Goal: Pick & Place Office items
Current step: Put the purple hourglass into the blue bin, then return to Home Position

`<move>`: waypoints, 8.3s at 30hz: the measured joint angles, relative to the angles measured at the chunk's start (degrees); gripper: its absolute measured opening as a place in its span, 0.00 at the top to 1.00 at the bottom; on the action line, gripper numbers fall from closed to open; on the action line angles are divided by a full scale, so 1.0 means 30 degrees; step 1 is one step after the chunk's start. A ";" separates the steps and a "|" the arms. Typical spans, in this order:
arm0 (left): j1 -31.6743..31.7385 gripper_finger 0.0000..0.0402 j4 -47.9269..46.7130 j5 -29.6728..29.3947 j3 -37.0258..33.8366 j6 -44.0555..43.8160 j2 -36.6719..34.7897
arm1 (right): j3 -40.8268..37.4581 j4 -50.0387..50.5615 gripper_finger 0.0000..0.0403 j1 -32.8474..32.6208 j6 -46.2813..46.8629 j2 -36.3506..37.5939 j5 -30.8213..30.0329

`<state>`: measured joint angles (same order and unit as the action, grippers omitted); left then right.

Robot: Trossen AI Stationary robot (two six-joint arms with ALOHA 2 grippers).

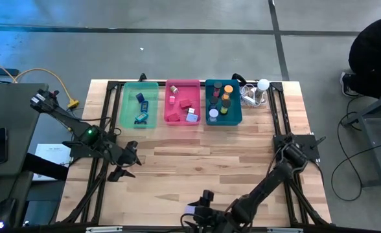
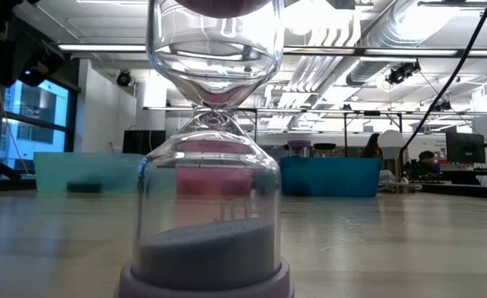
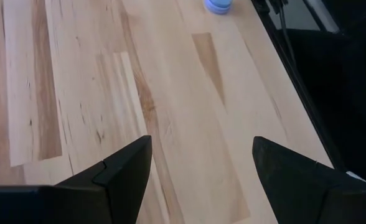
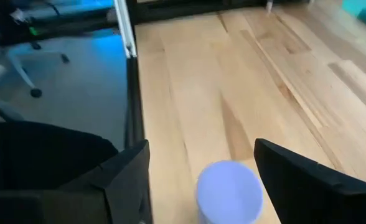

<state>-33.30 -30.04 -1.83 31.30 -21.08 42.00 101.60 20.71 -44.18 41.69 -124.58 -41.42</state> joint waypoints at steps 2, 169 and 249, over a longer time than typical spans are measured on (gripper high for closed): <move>0.0000 0.32 0.0163 -0.0004 -0.0086 -0.0220 0.0000 | 0.0000 0.0113 0.31 0.0106 -0.0386 -0.0166 0.0005; 0.0918 0.32 0.1392 0.2149 -0.0120 0.1158 0.0000 | -1.2744 1.0072 0.55 1.4168 0.7353 1.0982 -0.4604; 0.8349 0.37 0.1598 0.0506 0.0572 0.8017 -0.4452 | -1.4477 0.5522 0.98 0.8964 -0.3123 2.0944 -0.2092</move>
<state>-8.25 -25.25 -0.31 33.01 2.97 28.64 58.17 37.28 -17.29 32.32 -61.75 -47.70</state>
